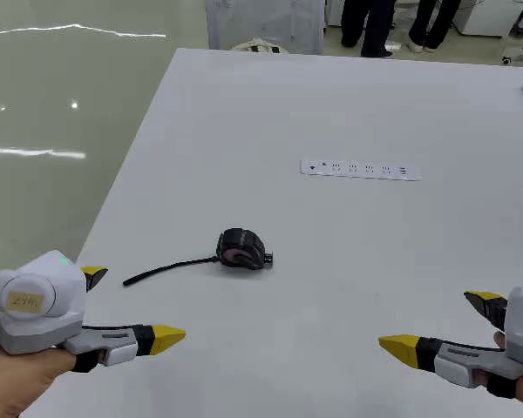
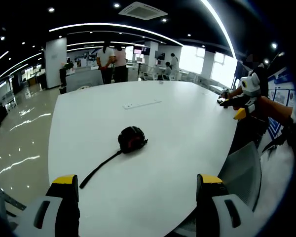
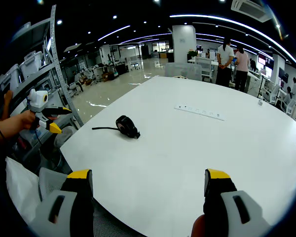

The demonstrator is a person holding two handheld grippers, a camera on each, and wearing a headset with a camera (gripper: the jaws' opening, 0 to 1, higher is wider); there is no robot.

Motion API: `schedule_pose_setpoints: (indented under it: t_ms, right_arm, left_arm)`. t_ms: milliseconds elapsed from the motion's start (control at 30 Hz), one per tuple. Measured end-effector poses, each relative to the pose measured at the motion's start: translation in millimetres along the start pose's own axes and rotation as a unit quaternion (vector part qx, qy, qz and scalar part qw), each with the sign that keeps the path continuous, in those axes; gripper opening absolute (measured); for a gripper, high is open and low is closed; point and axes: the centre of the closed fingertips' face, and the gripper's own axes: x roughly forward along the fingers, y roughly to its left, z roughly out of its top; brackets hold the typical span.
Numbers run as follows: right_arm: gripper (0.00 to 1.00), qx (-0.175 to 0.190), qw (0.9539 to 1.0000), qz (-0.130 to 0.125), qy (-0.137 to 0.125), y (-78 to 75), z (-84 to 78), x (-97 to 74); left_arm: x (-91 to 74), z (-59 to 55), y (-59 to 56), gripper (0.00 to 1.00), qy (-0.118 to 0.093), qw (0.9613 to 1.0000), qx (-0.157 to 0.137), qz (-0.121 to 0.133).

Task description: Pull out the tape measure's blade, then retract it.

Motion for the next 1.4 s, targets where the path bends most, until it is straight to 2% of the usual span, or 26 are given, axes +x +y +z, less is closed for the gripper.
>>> schedule_pose_setpoints:
  t_ms: [467,833,1400]
  right_arm:
    - [0.95,-0.011,0.9999,0.010,0.007,-0.6,2.3,17.0]
    - [0.94,-0.021,0.9995,0.016,0.015,-4.3,2.2,29.4]
    - [0.92,-0.043,0.9982,0.030,0.030,-8.9,6.0,55.1]
  left_arm:
    - [15.4,5.7,5.7,0.95,0.003,1.0000,0.006,-0.005]
    - [31.0,12.6,4.5,0.93,0.006,0.9996,0.018,-0.019]
    - [57.2,16.9,13.7,0.91,0.019,0.9990,0.026,-0.032]
